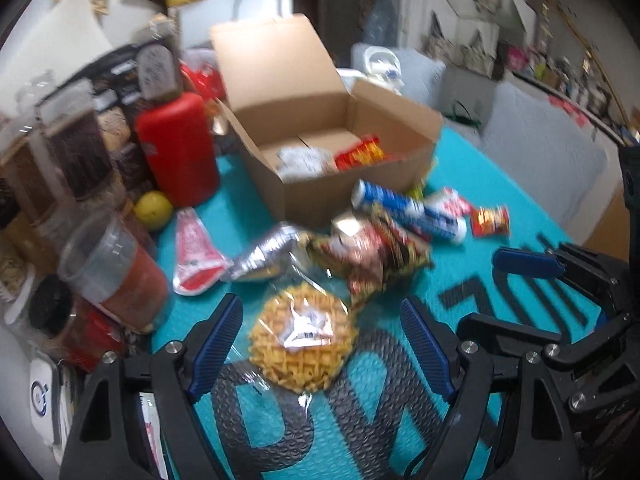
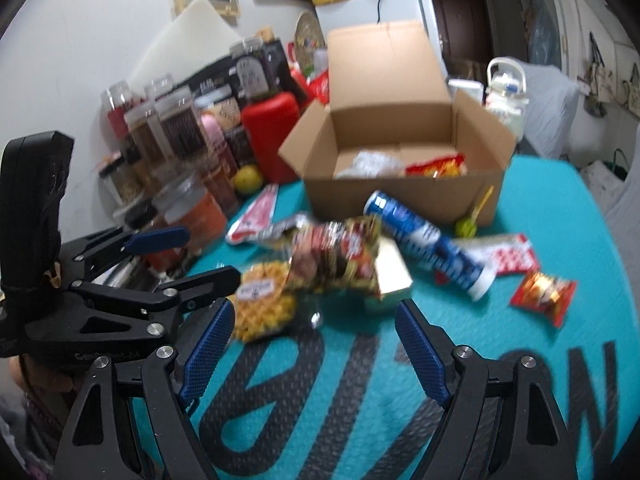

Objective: Organize snacks
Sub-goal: 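Grasp the wrapped waffle with the left gripper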

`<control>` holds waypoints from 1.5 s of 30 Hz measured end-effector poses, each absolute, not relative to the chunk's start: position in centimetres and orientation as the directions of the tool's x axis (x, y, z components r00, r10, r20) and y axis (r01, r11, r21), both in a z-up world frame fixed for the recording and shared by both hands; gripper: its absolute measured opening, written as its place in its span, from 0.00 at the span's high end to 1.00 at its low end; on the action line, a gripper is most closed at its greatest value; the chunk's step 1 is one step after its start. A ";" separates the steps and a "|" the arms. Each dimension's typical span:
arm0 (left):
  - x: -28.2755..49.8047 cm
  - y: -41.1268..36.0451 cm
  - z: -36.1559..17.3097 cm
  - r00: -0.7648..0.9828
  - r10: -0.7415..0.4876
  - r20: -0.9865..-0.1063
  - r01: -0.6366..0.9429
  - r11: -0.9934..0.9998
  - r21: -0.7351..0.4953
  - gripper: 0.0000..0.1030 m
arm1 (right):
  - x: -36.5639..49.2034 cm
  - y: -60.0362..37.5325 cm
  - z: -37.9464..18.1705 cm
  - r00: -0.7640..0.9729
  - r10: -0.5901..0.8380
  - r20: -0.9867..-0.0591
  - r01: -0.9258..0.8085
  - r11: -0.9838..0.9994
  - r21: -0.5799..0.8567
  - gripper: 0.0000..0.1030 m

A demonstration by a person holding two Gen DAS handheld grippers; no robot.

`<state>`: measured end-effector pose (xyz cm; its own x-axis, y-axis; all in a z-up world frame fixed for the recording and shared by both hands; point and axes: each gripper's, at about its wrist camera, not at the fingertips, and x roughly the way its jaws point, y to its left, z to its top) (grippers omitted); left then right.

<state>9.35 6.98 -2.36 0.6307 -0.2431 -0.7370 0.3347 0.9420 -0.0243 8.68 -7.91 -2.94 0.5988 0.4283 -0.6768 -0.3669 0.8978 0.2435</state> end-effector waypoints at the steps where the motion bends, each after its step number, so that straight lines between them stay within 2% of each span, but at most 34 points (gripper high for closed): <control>1: 9.4 7.1 -2.7 0.623 -0.246 -0.743 0.339 0.940 -0.027 0.21 | 8.6 -7.7 -3.5 0.594 0.428 -0.681 -0.366 0.898 0.245 0.19; 8: 10.1 8.5 -5.8 0.576 -0.235 -0.783 0.354 0.935 -0.020 0.21 | 8.6 -7.2 -6.1 0.576 0.431 -0.694 -0.345 0.898 0.272 0.19; 16: 11.3 9.5 -6.3 0.600 -0.203 -0.774 0.376 0.926 0.048 0.21 | 9.4 -6.6 -7.1 0.566 0.437 -0.699 -0.336 0.897 0.288 0.19; 25: 15.0 8.7 -8.5 0.446 -0.282 -0.850 0.489 0.872 -0.033 0.21 | 10.1 -6.8 -7.0 0.548 0.443 -0.709 -0.328 0.894 0.306 0.19; 27: 15.5 8.4 -9.1 0.412 -0.298 -0.861 0.513 0.857 -0.051 0.12 | 10.3 -7.1 -7.0 0.550 0.441 -0.709 -0.318 0.896 0.310 0.19; 31: 16.0 7.4 -10.7 0.331 -0.298 -0.896 0.548 0.833 -0.074 0.05 | 10.7 -7.7 -7.0 0.542 0.444 -0.714 -0.298 0.896 0.330 0.19; 33: 15.9 6.1 -11.6 0.332 -0.229 -0.915 0.576 0.818 0.004 0.00 | 10.9 -7.9 -7.1 0.534 0.444 -0.719 -0.294 0.895 0.335 0.19; 35: 15.1 5.3 -11.6 0.369 -0.231 -0.900 0.596 0.802 0.038 0.00 | 11.0 -8.1 -7.1 0.532 0.445 -0.720 -0.293 0.895 0.336 0.19; 38: 15.5 5.7 -12.0 0.354 -0.272 -0.895 0.560 0.828 -0.030 0.00 | 11.1 -8.5 -7.2 0.530 0.442 -0.724 -0.287 0.897 0.337 0.19; 41: 15.3 5.6 -11.9 0.376 -0.253 -0.891 0.527 0.850 -0.019 0.00 | 11.1 -8.9 -7.2 0.535 0.434 -0.725 -0.279 0.901 0.333 0.19; 43: 14.9 5.6 -11.9 0.390 -0.245 -0.888 0.503 0.864 -0.017 0.04 | 11.2 -9.0 -7.1 0.538 0.430 -0.725 -0.282 0.903 0.325 0.19; 45: 14.5 5.6 -11.5 0.406 -0.240 -0.882 0.484 0.875 -0.015 0.19 | 11.2 -9.2 -6.9 0.547 0.421 -0.724 -0.284 0.907 0.312 0.19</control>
<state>14.48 5.61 -11.47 0.4063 -0.2399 -0.8817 0.4843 0.8748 -0.0148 11.16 -9.23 -6.90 0.5468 0.4207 -0.7239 -0.2840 0.9066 0.3123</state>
